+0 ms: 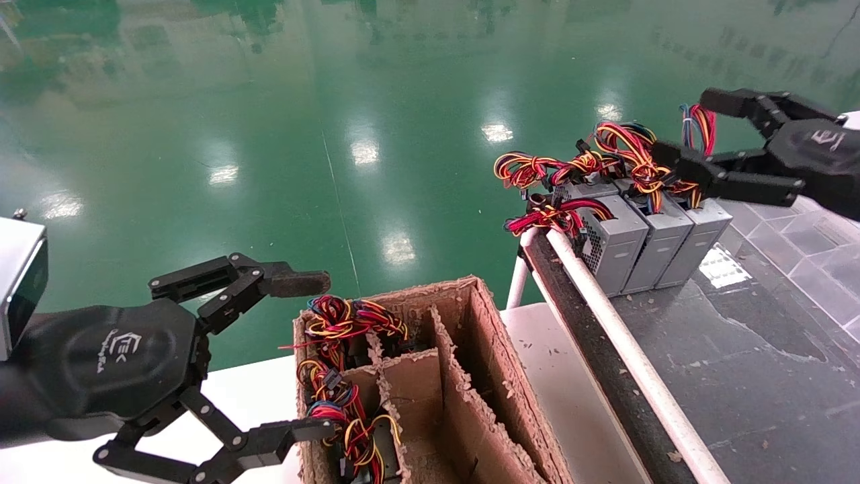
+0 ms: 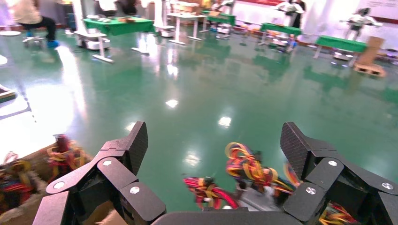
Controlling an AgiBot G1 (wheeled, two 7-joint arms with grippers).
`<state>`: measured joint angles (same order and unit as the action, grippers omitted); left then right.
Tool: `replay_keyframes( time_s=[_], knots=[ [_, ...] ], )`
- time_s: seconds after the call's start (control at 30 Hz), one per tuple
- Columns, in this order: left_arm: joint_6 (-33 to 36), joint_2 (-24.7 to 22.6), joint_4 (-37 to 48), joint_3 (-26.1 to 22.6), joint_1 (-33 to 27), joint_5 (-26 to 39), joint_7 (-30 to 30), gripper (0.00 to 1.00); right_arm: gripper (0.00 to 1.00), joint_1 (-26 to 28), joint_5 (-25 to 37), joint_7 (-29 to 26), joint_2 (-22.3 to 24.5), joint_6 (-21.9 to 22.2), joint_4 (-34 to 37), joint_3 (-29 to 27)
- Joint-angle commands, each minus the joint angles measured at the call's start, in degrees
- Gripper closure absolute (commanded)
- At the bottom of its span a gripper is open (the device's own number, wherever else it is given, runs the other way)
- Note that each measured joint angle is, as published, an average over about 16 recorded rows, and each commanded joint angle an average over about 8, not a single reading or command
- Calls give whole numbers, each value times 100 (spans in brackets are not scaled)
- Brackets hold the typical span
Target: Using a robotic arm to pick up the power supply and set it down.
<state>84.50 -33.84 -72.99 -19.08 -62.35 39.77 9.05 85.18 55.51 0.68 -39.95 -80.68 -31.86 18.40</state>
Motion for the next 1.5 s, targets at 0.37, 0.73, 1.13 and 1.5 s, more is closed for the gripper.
replay_keyframes(
  time_s=[0.37,0.73,1.13,1.5],
  knots=[
    [-1,1,0,-2,0,-1,-1,0,0,-840,-486,-407,175,-178,-1485,-85],
    [-1,1,0,-3,-1,-2,-1,0,0,-1614,-933,-781,337,-343,-2851,-162],
    [-2,2,1,-4,-1,-3,-2,0,0,-2365,-1368,-1141,493,-505,-4181,-238],
    [-4,2,2,-4,0,-4,-3,0,0,-2439,-1427,-1169,515,-523,-4303,-252]
  ],
)
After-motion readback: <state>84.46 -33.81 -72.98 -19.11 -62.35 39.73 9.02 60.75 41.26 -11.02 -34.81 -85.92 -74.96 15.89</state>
